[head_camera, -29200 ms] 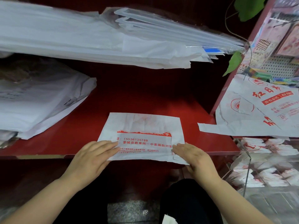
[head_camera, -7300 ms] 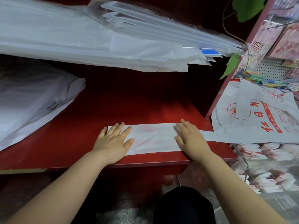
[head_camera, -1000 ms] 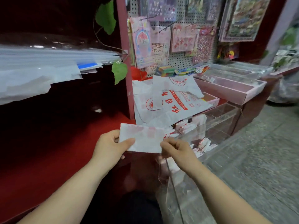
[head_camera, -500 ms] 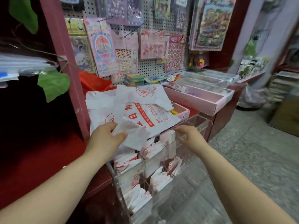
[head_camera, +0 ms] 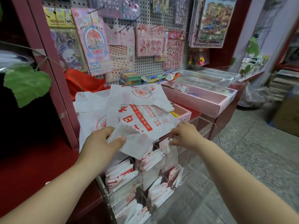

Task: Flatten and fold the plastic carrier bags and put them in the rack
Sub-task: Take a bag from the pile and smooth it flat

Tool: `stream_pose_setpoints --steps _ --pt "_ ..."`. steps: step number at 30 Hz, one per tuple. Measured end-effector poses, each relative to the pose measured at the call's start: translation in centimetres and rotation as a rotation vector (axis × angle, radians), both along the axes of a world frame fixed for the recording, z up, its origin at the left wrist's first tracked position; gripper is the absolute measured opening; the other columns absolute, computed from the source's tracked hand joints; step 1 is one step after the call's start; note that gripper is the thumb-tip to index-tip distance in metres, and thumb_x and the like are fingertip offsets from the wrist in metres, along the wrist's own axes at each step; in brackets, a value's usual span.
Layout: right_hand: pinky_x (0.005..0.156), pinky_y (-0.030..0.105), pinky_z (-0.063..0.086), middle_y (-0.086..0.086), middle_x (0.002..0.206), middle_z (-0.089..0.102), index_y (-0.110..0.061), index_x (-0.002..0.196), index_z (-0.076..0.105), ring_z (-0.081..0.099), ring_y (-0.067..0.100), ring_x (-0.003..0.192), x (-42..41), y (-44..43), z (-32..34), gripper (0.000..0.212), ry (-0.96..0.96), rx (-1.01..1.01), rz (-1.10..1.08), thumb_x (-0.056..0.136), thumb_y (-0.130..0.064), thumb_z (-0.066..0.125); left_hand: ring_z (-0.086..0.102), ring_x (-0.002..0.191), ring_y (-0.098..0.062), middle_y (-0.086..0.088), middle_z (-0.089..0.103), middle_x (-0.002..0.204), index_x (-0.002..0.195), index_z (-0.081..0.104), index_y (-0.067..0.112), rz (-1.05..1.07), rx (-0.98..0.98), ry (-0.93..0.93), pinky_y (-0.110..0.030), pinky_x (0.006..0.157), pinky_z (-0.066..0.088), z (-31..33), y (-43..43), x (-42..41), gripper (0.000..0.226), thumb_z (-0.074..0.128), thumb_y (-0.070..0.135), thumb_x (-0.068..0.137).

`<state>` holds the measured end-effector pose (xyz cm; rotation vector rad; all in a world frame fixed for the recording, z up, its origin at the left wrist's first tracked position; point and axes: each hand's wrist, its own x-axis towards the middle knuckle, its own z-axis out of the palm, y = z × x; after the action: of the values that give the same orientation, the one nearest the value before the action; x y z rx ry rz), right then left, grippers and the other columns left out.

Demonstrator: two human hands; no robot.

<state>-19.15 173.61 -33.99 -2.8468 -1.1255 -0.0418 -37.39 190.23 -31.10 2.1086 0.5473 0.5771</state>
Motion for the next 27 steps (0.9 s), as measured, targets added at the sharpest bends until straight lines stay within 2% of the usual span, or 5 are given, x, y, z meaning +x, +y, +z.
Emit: stream_pose_setpoints --steps 6,11,17,21,27 --pt "0.081 0.028 0.027 -0.004 0.111 0.062 -0.017 0.085 0.064 0.041 0.017 0.111 -0.2 -1.7 0.0 0.016 0.067 0.073 0.061 0.084 -0.032 0.061 0.056 0.065 -0.026 -0.003 0.059 0.069 0.068 0.057 0.017 0.018 0.04 -0.088 -0.03 0.059 0.039 0.3 -1.1 1.0 0.018 0.061 0.016 0.085" --pt "0.088 0.03 0.039 -0.007 0.081 0.057 -0.021 0.074 0.055 0.054 0.014 0.089 -1.2 -3.0 -0.8 0.012 0.261 0.265 0.071 0.082 -0.019 0.064 0.05 0.067 -0.023 0.001 0.054 0.066 0.072 0.058 0.014 -0.039 0.14 -0.094 -0.029 0.058 0.034 0.6 -3.3 3.4 0.014 0.058 0.016 0.086" --pt "0.084 0.018 0.037 -0.009 0.091 0.053 -0.014 0.095 0.051 0.05 0.01 0.093 -1.3 -4.0 -2.4 0.026 0.329 0.489 0.104 0.078 0.005 0.054 0.053 0.087 -0.028 -0.01 0.061 0.092 0.094 0.059 0.013 -0.136 0.333 0.066 -0.027 0.063 0.03 -0.4 -6.1 7.1 0.016 0.044 0.018 0.094" --pt "0.076 0.008 0.037 -0.017 0.085 0.052 -0.025 0.082 0.045 0.052 0.004 0.086 -1.1 -4.5 -3.9 0.034 0.354 0.744 0.042 0.079 0.008 0.054 0.055 0.099 -0.027 -0.009 0.061 0.111 0.107 0.058 0.015 -0.219 0.491 0.244 -0.026 0.069 0.033 -1.8 -7.0 8.2 0.022 0.04 0.023 0.097" --pt "0.087 -0.003 0.028 -0.01 0.108 0.052 -0.027 0.104 0.05 0.045 -0.017 0.101 -1.7 -4.0 -4.6 0.047 0.272 0.937 0.139 0.077 0.01 0.057 0.055 0.104 -0.021 -0.002 0.057 0.122 0.122 0.048 0.02 -0.371 0.334 0.334 -0.026 0.077 0.042 -3.6 -7.1 9.1 0.029 0.05 0.022 0.093"
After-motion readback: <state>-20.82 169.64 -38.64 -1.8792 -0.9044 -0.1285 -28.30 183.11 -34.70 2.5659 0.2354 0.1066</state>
